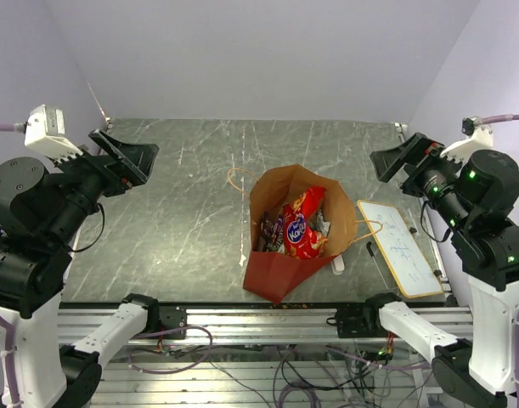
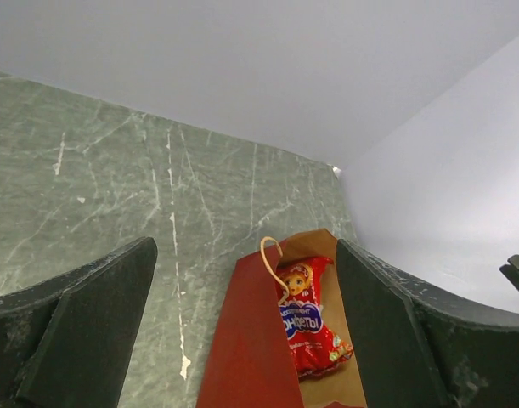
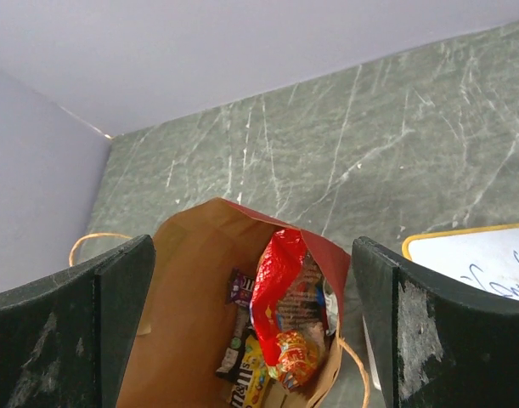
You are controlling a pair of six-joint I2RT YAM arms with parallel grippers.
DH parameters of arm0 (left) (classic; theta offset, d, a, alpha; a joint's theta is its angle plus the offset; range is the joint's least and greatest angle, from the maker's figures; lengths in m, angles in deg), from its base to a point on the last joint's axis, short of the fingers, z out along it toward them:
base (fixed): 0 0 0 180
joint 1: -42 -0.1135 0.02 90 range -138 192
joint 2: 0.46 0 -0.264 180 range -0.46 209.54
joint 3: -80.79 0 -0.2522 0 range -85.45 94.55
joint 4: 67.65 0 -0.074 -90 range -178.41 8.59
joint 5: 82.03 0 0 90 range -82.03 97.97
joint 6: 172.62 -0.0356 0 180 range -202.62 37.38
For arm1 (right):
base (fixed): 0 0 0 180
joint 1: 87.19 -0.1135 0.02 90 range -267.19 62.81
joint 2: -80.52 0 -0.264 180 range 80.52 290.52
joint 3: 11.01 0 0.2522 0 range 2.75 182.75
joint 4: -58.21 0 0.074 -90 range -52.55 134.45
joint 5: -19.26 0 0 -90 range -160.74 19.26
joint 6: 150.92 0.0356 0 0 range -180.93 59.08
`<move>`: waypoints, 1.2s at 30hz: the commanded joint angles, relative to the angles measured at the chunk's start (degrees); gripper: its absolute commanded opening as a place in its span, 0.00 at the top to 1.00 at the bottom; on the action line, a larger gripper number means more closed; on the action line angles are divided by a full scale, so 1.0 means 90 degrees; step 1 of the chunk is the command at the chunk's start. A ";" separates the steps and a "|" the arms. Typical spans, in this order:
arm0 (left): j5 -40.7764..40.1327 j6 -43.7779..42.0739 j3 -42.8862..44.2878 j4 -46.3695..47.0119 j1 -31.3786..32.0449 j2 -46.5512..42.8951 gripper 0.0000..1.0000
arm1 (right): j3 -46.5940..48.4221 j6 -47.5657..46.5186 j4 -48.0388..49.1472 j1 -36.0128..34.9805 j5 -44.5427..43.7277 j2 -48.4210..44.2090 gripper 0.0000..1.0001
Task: Take the snacks out of the paper bag
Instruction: Take out the snack from the paper bag.
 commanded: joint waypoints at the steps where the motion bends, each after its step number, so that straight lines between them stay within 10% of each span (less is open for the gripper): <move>1: -0.0470 -0.0110 -0.0052 0.0118 0.0077 -0.0043 0.03 | 0.0418 -0.0091 -0.0544 0.0012 -0.0333 0.0268 0.00; 14: -0.0027 0.0266 -0.0760 0.0457 0.0210 -0.0069 0.02 | 0.1033 0.0150 -0.1726 0.0021 -0.0760 0.0845 0.00; 36: 0.2572 0.1895 -0.3185 0.2247 0.0670 0.0845 0.12 | -0.2076 0.1112 -0.2010 0.0038 0.1270 -0.0828 0.05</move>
